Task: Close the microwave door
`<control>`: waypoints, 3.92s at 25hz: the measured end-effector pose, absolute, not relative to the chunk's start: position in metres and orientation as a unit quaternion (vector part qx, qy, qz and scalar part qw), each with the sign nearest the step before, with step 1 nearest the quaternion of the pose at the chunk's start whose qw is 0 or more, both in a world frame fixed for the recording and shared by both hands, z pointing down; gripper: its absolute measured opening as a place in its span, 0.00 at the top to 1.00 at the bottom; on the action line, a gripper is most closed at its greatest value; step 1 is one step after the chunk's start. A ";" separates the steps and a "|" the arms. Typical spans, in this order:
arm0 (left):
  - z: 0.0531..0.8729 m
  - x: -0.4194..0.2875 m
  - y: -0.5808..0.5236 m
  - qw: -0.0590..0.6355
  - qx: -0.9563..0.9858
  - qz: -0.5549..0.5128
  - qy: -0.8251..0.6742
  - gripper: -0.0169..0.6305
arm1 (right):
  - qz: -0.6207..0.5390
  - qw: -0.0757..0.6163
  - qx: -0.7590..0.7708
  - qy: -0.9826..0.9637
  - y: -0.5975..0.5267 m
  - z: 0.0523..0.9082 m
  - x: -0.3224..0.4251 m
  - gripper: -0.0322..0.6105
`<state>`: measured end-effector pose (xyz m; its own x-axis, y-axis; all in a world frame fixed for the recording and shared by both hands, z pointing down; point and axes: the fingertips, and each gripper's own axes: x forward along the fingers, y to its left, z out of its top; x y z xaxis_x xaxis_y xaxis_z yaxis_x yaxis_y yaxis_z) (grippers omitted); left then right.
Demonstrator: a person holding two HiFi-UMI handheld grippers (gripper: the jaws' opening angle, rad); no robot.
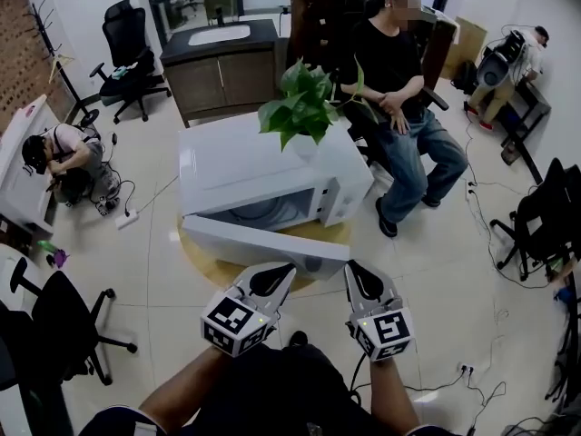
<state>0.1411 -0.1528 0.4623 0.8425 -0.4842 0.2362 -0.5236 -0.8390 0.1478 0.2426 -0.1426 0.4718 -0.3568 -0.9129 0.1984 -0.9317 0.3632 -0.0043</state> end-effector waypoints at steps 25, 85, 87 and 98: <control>0.432 0.134 -0.194 0.128 0.928 0.088 -0.340 0.96 | 0.071 0.115 0.565 -0.814 -0.248 0.437 0.253 0.94; 0.404 0.131 -0.176 0.108 0.933 0.064 -0.337 0.96 | 0.057 0.054 0.458 -0.885 -0.177 0.390 0.174 0.93; 0.404 0.130 -0.176 0.108 0.932 0.063 -0.340 0.96 | 0.056 0.050 0.454 -0.888 -0.176 0.388 0.172 0.95; 0.403 0.128 -0.172 0.110 0.930 0.058 -0.346 0.96 | 0.049 0.050 0.450 -0.890 -0.172 0.381 0.169 0.95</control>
<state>0.1277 -0.1716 0.4030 0.7545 -0.6301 0.1835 -0.6556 -0.7371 0.1639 0.1688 -0.1722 0.3806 -0.5898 -0.7966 0.1326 -0.8063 0.5900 -0.0420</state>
